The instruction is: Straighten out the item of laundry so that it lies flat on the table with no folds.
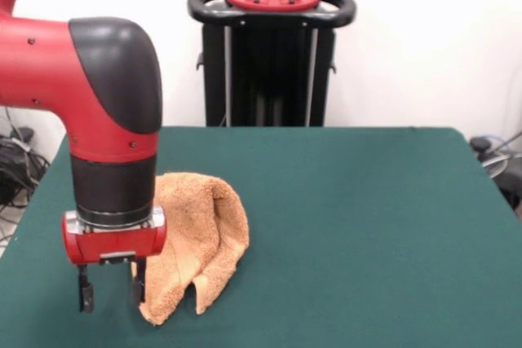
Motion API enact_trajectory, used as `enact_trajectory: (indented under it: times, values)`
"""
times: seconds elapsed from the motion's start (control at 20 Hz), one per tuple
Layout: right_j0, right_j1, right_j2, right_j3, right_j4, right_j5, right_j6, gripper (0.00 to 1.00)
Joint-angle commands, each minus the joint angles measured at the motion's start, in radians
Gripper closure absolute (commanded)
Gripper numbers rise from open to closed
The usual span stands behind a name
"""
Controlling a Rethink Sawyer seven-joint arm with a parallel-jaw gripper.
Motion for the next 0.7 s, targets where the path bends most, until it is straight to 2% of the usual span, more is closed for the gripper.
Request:
enact_trajectory:
  times: [0.05,0.35,0.7]
  values:
    - [0.054,0.044,-0.018,0.001,-0.059,-0.007,-0.004,0.0]
    - [0.027,0.01,0.051,0.067,-0.036,-0.08,0.008,0.0]
    - [-0.009,0.034,0.102,0.091,-0.035,-0.162,0.008,0.0]
